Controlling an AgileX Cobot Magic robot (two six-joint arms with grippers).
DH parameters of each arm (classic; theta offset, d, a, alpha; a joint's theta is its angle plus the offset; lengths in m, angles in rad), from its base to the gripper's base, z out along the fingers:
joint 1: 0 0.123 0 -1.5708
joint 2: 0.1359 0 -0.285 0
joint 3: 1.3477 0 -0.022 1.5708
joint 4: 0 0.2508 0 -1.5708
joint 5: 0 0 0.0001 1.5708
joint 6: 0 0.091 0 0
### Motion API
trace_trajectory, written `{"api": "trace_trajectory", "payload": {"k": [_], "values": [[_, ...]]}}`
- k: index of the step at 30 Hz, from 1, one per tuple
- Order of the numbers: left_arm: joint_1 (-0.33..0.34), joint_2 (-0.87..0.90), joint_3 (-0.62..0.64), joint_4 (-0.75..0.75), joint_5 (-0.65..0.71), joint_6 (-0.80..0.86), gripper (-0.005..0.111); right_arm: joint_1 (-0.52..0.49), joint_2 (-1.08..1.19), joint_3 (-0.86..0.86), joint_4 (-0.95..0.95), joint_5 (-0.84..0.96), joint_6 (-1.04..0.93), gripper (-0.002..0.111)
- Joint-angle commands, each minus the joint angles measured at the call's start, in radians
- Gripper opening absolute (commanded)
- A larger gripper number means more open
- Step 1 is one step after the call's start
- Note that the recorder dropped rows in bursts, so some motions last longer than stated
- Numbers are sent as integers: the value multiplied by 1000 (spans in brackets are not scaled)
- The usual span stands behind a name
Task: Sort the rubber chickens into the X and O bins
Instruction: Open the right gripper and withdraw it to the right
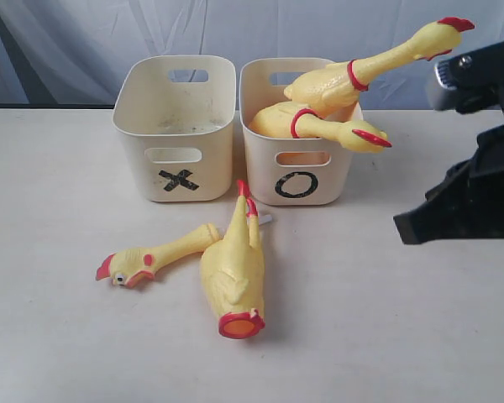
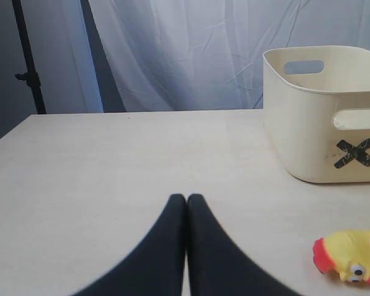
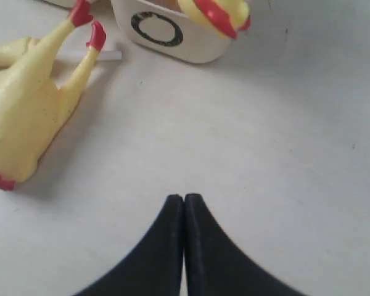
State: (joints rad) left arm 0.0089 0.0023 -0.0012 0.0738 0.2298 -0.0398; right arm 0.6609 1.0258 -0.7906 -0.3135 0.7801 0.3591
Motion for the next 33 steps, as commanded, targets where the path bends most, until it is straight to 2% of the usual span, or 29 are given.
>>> {"api": "trace_trajectory", "payload": {"k": [1, 8, 22, 26, 33], "values": [[-1, -2, 1, -1, -6, -3, 0, -2, -50, 90, 3, -52, -36, -1], [-1, -2, 1, -1, -6, -3, 0, -2, -119, 180, 34, -164, -47, -1], [-1, -2, 1, -16, -12, -4, 0, -2, -266, 219, 79, -165, -98, -1], [-1, -2, 1, -249, -61, -13, 0, -2, -295, 219, 79, -171, -98, -1], [-1, -2, 1, -532, -210, -13, 0, -2, -306, 219, 79, -176, -98, -1]]}}
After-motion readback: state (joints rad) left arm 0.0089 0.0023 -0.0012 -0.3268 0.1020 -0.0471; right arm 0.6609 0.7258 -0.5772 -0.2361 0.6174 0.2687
